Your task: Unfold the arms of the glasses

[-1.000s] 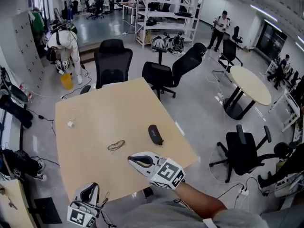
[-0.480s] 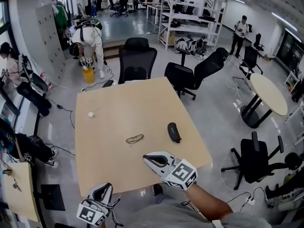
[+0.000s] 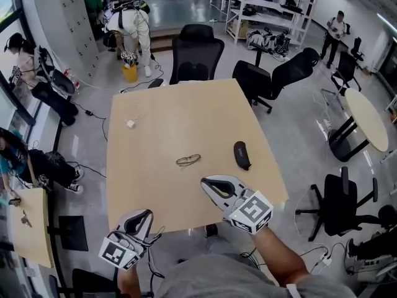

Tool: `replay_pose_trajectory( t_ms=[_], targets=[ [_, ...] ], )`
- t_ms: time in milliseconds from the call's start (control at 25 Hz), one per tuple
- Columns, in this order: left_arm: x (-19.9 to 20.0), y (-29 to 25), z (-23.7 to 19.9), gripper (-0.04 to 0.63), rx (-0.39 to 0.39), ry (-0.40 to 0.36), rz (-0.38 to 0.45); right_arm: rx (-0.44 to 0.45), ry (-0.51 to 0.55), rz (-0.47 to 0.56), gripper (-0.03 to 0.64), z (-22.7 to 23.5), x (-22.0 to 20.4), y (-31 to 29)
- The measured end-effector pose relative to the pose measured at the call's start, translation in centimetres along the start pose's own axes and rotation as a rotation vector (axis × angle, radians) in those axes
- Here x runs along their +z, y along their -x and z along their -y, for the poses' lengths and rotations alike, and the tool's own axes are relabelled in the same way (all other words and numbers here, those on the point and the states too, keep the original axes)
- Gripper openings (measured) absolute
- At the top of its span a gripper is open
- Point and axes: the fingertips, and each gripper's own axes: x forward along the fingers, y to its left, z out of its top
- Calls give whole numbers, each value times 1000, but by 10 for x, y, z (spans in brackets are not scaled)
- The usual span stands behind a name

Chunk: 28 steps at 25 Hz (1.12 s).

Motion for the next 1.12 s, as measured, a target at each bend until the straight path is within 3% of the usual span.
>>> replay_pose_trajectory(
  t_ms=[360,600,880,1120],
  targets=[
    [7,-103,-51,17,58,-45,9,54,-7,-6,8,90,-10,-40],
    [5,-167,-83,17,115,-28,44,110,-23,-50,8,144,-27,-67],
    [-20,-194,-127,17,106,-13,30,98,-56,-95,8,173,-54,-112],
    [-64,-199,-163,17,93,20,-9,82,-61,-153,8,168,-74,-152]
  ],
)
